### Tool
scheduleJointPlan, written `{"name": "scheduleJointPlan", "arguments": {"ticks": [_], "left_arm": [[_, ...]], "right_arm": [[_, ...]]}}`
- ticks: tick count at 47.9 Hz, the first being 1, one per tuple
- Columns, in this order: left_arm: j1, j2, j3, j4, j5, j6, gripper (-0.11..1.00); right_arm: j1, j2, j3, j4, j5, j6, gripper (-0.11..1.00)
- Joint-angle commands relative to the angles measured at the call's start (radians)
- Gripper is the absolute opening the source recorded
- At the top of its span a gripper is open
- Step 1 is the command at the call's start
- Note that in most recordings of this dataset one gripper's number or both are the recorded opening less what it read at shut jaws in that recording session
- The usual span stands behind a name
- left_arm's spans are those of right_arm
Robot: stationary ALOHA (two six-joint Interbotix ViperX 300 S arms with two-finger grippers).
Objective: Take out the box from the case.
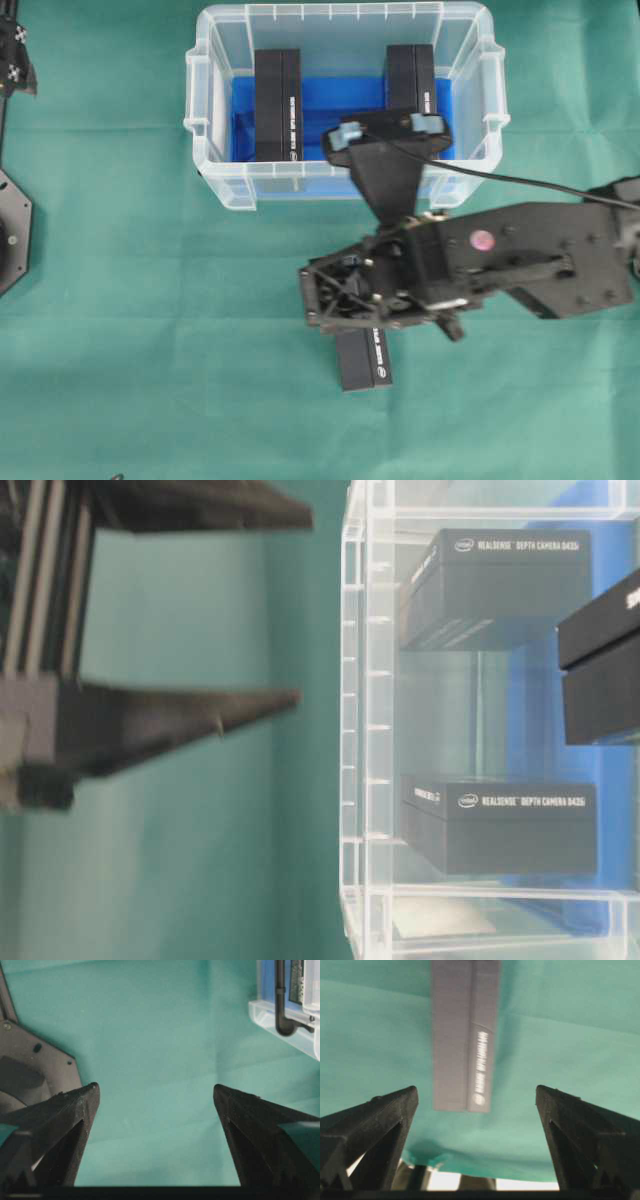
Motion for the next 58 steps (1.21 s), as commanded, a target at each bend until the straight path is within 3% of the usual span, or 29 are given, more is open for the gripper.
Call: {"name": "scheduleJointPlan", "arguments": {"ticks": [1,19,31,40,58], "left_arm": [[0.002,-0.009,-0.008,-0.002,0.008,-0.006,0.96],[0.002,-0.014,-0.006,-0.002,0.023,-0.038,0.96],[0.002,-0.009,-0.006,-0.002,0.018,-0.055,0.96],[0.002,-0.009,-0.006,-0.002,0.017,-0.057,0.96],[0.002,-0.008,-0.006,-0.002,0.0,-0.055,0.96]], "right_arm": [[0.011,-0.066,0.023,-0.003,0.002,0.002,0.94],[0.054,-0.262,0.261,-0.003,-0.009,0.054,0.94],[0.13,-0.454,0.476,-0.002,-0.057,0.175,0.94],[0.186,-0.583,0.589,-0.003,-0.029,0.255,0.94],[0.17,-0.664,0.678,-0.049,-0.008,0.249,0.94]]}}
